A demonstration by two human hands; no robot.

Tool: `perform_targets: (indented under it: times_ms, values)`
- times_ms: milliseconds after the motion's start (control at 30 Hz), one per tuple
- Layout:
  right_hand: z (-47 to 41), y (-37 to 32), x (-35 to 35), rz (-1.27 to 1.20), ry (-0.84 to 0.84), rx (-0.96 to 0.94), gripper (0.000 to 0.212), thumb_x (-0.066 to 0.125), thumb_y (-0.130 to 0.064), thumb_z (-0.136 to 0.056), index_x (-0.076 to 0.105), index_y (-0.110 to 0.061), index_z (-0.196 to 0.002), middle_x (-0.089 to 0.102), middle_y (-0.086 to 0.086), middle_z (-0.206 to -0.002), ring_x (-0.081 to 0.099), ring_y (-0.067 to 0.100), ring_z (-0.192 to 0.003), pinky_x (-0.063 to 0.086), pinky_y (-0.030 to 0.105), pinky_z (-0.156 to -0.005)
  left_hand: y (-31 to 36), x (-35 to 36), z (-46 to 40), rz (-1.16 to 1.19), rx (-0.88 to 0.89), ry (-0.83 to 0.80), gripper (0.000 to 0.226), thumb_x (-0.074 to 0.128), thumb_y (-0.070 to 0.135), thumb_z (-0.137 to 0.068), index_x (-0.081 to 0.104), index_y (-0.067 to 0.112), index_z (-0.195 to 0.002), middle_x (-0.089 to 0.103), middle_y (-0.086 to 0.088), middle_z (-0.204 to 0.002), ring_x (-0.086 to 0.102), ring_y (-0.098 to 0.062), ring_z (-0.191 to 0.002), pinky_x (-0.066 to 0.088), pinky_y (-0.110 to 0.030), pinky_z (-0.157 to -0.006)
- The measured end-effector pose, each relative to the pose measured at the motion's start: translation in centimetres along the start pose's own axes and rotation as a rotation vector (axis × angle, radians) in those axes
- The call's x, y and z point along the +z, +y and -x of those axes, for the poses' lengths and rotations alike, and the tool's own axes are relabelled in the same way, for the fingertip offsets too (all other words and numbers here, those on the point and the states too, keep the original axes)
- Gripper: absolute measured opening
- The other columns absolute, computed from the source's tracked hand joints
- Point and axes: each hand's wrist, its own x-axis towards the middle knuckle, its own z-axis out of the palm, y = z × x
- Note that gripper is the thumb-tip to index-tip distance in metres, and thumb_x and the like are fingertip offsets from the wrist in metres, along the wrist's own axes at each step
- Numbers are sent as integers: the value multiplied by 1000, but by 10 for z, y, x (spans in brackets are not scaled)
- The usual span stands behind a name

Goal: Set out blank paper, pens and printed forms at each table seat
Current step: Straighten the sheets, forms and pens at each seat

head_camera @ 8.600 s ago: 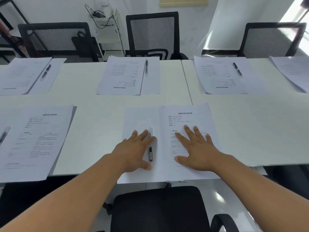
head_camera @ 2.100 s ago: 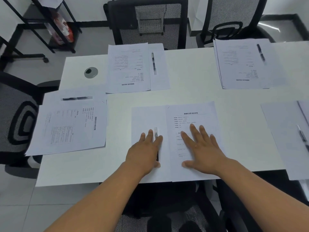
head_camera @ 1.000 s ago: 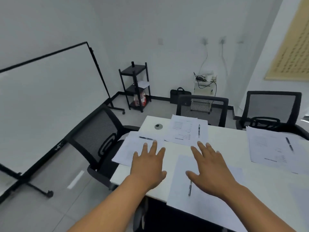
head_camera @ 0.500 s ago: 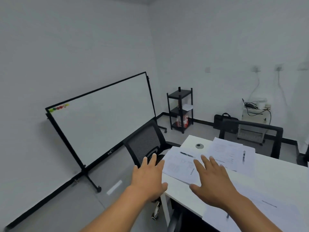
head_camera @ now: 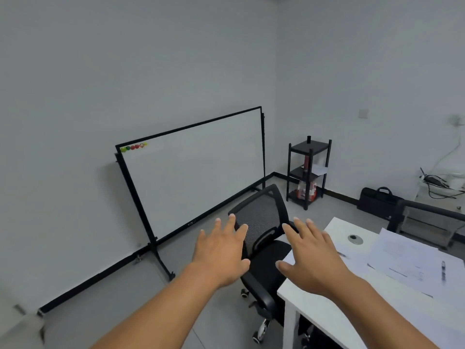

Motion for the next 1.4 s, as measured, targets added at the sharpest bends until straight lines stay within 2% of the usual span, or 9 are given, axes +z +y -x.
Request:
perform_targets:
  times_ms: [300, 500, 667, 967, 1133, 1267, 1400]
  values:
    - [-115, -144, 33, -17, -26, -44, 96, 53, -65, -102, 1, -29, -174, -9, 3, -183, -15, 31, -168, 0, 56, -135, -166, 29, -59, -35, 27, -18, 92, 58, 58, -102, 8, 30, -174, -6, -7, -184, 6, -40, -168, 28, -67, -127]
    - [-181, -182, 22, -7, -4, -19, 94, 55, -65, -101, 6, -29, -173, -6, 4, -183, -13, 31, -168, 0, 56, -136, -225, 19, -105, -17, 55, 8, 91, 56, 59, -104, 5, 31, -174, -7, -5, -184, 4, -40, -169, 27, -65, -129]
    - [-242, -179, 22, 1, 5, 24, 96, 54, -66, -101, 3, -30, -174, -7, 3, -183, -14, 30, -168, -1, 56, -136, -249, 16, -168, -2, 77, 26, 90, 55, 59, -105, 4, 32, -173, -9, -3, -184, 5, -43, -168, 34, -65, -124]
    - [-414, -153, 50, -61, -12, 50, 98, 53, -66, -101, 0, -29, -174, -9, 5, -183, -14, 31, -168, 2, 58, -136, -290, 17, -328, -41, 90, 6, 89, 55, 58, -105, 4, 32, -174, -9, -4, -184, 4, -42, -168, 30, -65, -126]
    - [-481, -142, 40, -45, -49, 53, 97, 55, -62, -103, -3, -29, -174, -11, 6, -183, -15, 32, -168, 0, 58, -136, -309, 7, -403, -36, 95, -11, 89, 55, 59, -105, 4, 34, -174, -8, -3, -184, 6, -42, -168, 30, -65, -127]
    - [-527, -117, 29, -25, -43, 108, 98, 55, -62, -103, -5, -29, -174, -12, 6, -182, -15, 33, -168, 0, 60, -135, -307, -4, -472, -30, 158, -11, 88, 53, 59, -105, 4, 35, -174, -9, -3, -184, 6, -41, -168, 28, -65, -128]
    - [-570, -88, 32, -33, -27, 240, 98, 55, -63, -103, -4, -30, -174, -12, 6, -183, -14, 33, -168, -1, 60, -135, -299, -7, -545, -36, 277, 7, 86, 51, 59, -106, 5, 36, -174, -9, -1, -184, 3, -39, -169, 19, -69, -130]
